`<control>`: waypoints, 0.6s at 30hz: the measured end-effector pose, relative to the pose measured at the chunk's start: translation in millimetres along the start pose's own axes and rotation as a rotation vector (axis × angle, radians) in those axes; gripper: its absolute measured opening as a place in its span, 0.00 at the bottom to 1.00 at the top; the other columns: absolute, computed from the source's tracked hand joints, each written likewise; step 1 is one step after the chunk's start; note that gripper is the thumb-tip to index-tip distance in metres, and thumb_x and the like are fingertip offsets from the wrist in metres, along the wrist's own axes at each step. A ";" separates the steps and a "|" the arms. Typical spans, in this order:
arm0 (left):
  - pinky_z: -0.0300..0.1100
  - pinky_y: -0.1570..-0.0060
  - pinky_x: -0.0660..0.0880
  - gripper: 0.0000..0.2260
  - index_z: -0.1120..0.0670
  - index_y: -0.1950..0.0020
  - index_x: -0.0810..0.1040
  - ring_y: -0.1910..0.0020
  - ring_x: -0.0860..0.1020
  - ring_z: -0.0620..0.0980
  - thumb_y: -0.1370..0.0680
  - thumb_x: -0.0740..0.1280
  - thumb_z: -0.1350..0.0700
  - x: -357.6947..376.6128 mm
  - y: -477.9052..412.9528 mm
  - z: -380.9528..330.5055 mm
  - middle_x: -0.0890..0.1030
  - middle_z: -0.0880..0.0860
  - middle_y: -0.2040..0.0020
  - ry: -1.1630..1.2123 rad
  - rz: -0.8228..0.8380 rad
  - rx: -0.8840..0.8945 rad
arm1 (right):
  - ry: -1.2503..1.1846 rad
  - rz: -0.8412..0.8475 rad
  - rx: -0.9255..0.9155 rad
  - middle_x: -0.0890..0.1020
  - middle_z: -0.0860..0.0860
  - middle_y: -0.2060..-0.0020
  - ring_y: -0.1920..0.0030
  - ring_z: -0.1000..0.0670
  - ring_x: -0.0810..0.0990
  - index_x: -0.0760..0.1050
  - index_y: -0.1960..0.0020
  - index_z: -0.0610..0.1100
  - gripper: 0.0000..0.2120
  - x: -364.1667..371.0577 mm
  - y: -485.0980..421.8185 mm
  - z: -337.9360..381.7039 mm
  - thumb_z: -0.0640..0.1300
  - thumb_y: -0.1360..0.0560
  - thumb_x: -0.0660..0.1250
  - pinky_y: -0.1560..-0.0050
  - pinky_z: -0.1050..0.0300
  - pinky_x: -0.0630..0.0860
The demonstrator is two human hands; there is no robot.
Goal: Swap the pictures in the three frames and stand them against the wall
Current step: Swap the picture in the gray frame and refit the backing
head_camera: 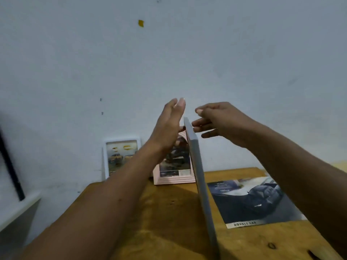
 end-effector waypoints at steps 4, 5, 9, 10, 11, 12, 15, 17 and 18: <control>0.41 0.47 0.75 0.27 0.46 0.23 0.68 0.33 0.71 0.50 0.20 0.62 0.36 -39.6 6.1 11.7 0.70 0.48 0.25 -0.268 0.117 -0.065 | 0.210 -0.027 -0.051 0.85 0.48 0.50 0.52 0.49 0.84 0.79 0.40 0.47 0.11 43.2 -1.3 -21.8 0.49 0.19 0.63 0.54 0.56 0.79; 0.37 0.50 0.73 0.26 0.47 0.24 0.70 0.34 0.72 0.49 0.20 0.63 0.38 -48.2 11.5 21.7 0.71 0.48 0.27 -0.306 0.125 -0.076 | 0.316 -0.036 -0.050 0.84 0.47 0.49 0.51 0.49 0.83 0.79 0.40 0.46 0.12 51.0 0.4 -36.1 0.50 0.20 0.64 0.53 0.55 0.78; 0.44 0.38 0.69 0.24 0.47 0.24 0.71 0.31 0.70 0.50 0.20 0.67 0.43 -78.3 40.5 58.2 0.70 0.50 0.25 -0.299 0.131 -0.196 | 0.582 0.022 0.120 0.80 0.42 0.39 0.42 0.41 0.79 0.74 0.34 0.43 0.20 72.1 25.3 -121.0 0.54 0.20 0.63 0.42 0.47 0.76; 0.46 0.36 0.67 0.26 0.45 0.23 0.69 0.29 0.68 0.51 0.21 0.68 0.43 -83.9 50.9 69.2 0.69 0.50 0.24 -0.309 0.145 -0.240 | 0.619 0.024 0.167 0.79 0.43 0.37 0.40 0.41 0.78 0.71 0.31 0.44 0.22 73.2 35.4 -143.1 0.55 0.20 0.63 0.40 0.47 0.75; 0.46 0.35 0.66 0.27 0.45 0.23 0.68 0.26 0.66 0.51 0.21 0.68 0.43 -88.1 62.7 81.7 0.66 0.51 0.22 -0.296 0.157 -0.290 | 0.645 0.025 0.197 0.78 0.43 0.36 0.40 0.42 0.78 0.68 0.29 0.46 0.23 74.1 45.4 -162.9 0.56 0.20 0.62 0.41 0.46 0.76; 0.47 0.34 0.64 0.29 0.45 0.22 0.66 0.25 0.64 0.52 0.22 0.68 0.43 -90.0 73.5 96.2 0.64 0.51 0.21 -0.245 0.170 -0.350 | 0.646 0.029 0.221 0.78 0.44 0.38 0.42 0.43 0.79 0.67 0.29 0.47 0.23 75.2 55.2 -181.1 0.57 0.20 0.62 0.42 0.44 0.77; 0.39 0.37 0.64 0.26 0.46 0.21 0.65 0.25 0.63 0.53 0.19 0.65 0.45 -90.1 100.6 134.6 0.62 0.46 0.23 -0.131 0.137 -0.467 | 0.596 0.040 0.266 0.78 0.46 0.41 0.47 0.47 0.80 0.65 0.30 0.49 0.23 80.0 80.0 -219.5 0.60 0.20 0.58 0.47 0.42 0.79; 0.39 0.39 0.65 0.26 0.45 0.21 0.64 0.24 0.62 0.53 0.19 0.63 0.43 -89.5 122.0 161.4 0.61 0.43 0.26 -0.239 0.081 -0.514 | 0.683 0.027 0.255 0.78 0.45 0.39 0.44 0.45 0.79 0.63 0.28 0.47 0.24 82.8 91.6 -231.4 0.59 0.19 0.56 0.43 0.42 0.77; 0.41 0.37 0.65 0.30 0.43 0.20 0.62 0.23 0.61 0.54 0.21 0.64 0.38 -87.8 131.8 180.9 0.60 0.44 0.22 -0.273 0.077 -0.545 | 0.739 0.002 0.228 0.78 0.44 0.39 0.42 0.44 0.78 0.63 0.27 0.46 0.24 84.1 95.8 -233.5 0.57 0.19 0.57 0.42 0.43 0.76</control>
Point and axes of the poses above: each hand's wrist, its own y-axis away from the middle knuckle, its own x-axis out of the palm, z = x × y, the point moved 7 cm from there along -y, towards the middle knuckle
